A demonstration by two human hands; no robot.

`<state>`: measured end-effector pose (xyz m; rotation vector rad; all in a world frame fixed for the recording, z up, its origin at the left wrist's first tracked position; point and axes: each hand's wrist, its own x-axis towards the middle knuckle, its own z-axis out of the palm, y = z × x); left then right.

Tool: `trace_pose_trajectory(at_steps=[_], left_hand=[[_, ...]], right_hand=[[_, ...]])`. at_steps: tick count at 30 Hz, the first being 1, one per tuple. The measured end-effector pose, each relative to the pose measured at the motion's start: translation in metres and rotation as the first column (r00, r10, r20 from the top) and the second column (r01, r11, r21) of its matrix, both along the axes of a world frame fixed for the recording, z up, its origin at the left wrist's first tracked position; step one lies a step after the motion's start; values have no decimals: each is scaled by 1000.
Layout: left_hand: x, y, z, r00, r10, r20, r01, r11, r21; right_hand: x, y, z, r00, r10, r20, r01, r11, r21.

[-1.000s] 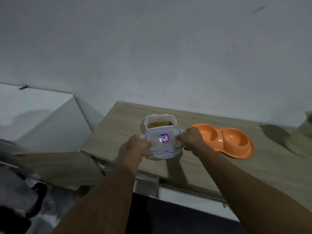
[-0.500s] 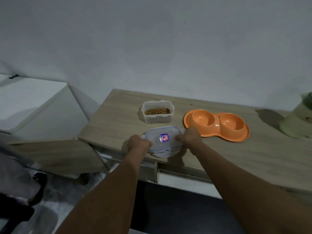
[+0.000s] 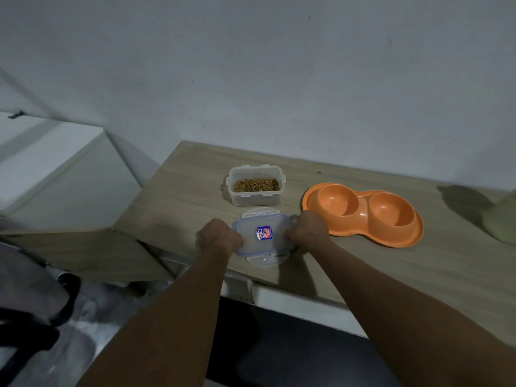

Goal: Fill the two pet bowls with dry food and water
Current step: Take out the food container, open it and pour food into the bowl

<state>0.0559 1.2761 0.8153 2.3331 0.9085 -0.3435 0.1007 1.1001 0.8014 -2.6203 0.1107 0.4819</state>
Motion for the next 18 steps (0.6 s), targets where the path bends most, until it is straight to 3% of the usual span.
trace_pose_trajectory(at_steps=[3, 6, 11, 18], left_hand=[[5, 1, 7, 999, 34, -17, -34, 999, 6], [17, 5, 15, 993, 85, 79, -83, 996, -20], [49, 12, 32, 963, 183, 198, -151, 974, -166], [87, 21, 26, 982, 27, 186, -14, 997, -72]], right_hand=[[6, 4, 9, 999, 41, -2, -41, 994, -101], [16, 8, 19, 998, 22, 60, -15, 992, -129], [50, 21, 25, 995, -89, 43, 83, 990, 118], [84, 39, 4, 969, -245, -16, 236, 913, 333]])
